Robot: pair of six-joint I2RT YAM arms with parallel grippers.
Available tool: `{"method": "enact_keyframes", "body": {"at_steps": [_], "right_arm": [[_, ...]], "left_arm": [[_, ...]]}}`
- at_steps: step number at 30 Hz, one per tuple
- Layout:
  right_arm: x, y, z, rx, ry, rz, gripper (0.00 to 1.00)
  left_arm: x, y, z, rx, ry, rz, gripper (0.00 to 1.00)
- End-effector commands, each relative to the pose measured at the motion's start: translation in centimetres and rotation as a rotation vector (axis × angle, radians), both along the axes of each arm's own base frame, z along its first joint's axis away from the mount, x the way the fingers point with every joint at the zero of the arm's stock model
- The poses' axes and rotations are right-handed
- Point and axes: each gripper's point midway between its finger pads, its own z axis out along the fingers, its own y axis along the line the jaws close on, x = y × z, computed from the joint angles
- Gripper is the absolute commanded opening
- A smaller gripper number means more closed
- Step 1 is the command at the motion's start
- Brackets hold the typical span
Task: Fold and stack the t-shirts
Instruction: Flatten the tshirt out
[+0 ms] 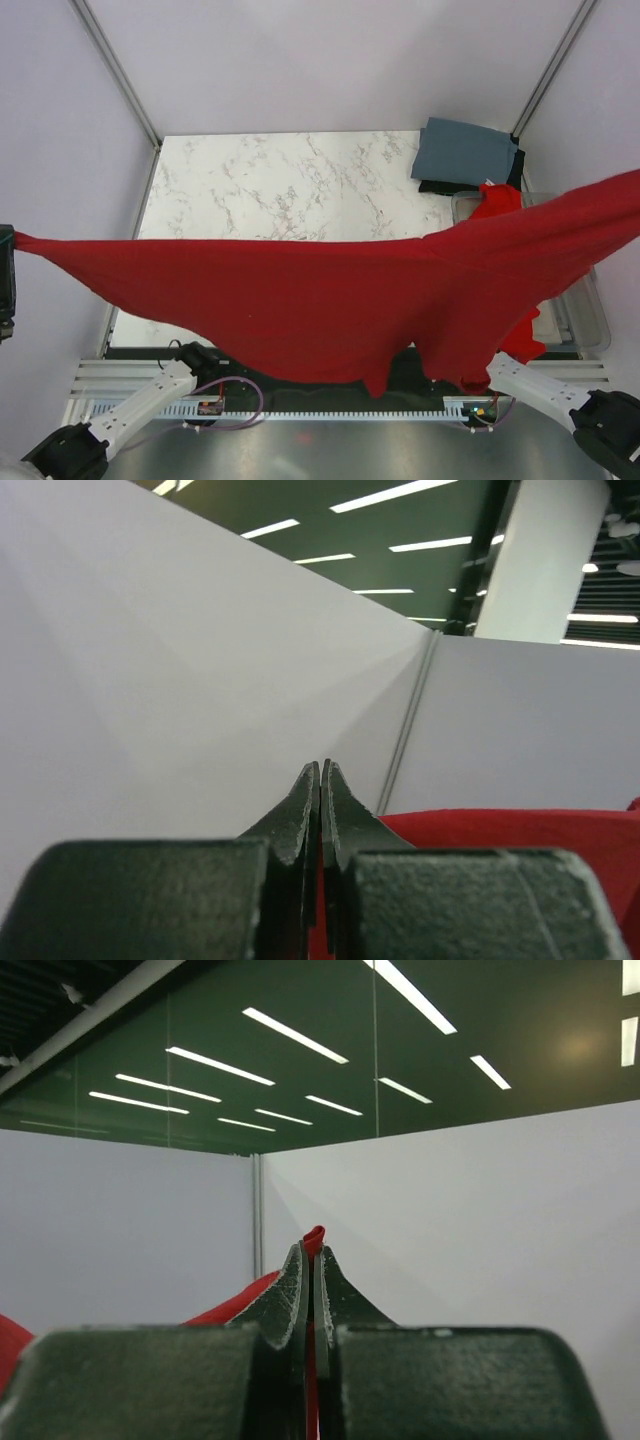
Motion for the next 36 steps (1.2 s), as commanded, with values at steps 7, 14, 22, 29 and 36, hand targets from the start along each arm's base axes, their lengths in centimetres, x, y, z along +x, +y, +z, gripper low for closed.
{"method": "enact_keyframes", "body": {"at_steps": [7, 14, 22, 29, 36], "right_arm": [[22.6, 8.0, -6.0, -0.169, 0.331, -0.420, 0.00], [42.6, 14.2, -21.0, -0.388, 0.596, -0.532, 0.00], [61.6, 12.2, -38.5, -0.322, 0.943, -0.645, 0.13], [60.4, 11.3, -42.8, -0.325, 1.073, -0.641, 0.98], [50.7, 12.4, -43.0, -0.251, 1.152, -0.406, 0.98]], "left_arm": [[17.0, -3.2, -7.1, 0.186, 0.379, 0.441, 0.02], [30.4, -5.3, -16.5, 0.361, 0.572, 0.660, 0.02], [48.0, 2.3, -37.9, 0.374, 1.134, 0.679, 0.08], [50.6, -0.2, -43.6, 0.276, 1.463, 0.366, 0.58], [43.2, -0.3, -43.6, 0.222, 1.482, 0.398, 0.59]]}}
